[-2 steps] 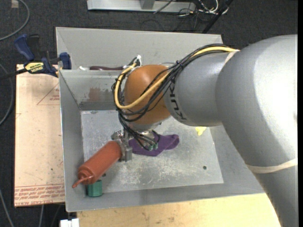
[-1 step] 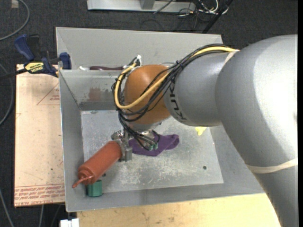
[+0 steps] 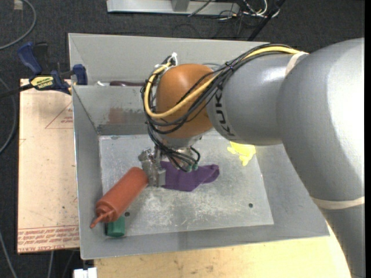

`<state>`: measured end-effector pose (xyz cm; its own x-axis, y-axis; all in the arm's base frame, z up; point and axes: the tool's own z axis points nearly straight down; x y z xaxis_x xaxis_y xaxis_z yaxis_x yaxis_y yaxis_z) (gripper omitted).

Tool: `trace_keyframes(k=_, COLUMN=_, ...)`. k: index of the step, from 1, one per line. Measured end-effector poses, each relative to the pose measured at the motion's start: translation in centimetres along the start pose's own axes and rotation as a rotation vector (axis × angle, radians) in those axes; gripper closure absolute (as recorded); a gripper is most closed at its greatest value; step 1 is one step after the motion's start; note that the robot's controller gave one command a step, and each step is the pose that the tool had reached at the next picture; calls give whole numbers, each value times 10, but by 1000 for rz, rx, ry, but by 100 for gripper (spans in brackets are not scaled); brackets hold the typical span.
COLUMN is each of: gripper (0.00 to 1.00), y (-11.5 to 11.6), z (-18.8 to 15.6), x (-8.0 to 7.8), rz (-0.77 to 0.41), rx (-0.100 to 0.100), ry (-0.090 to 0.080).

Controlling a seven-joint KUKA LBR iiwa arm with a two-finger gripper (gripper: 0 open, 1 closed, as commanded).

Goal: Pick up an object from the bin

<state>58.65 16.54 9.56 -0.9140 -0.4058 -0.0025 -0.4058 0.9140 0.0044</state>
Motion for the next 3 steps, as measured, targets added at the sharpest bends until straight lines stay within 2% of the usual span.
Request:
trace_keyframes(k=1, gripper=100, y=-3, z=-10, x=-2, rz=-10, rx=1, ry=-1)
trace_keyframes(k=2, gripper=0, y=-33, z=28, x=74, rz=-346, rx=-3, ry=5)
trace_keyframes(k=3, gripper=0, y=-32, z=26, x=71, rz=-348, rx=-2, ry=0)
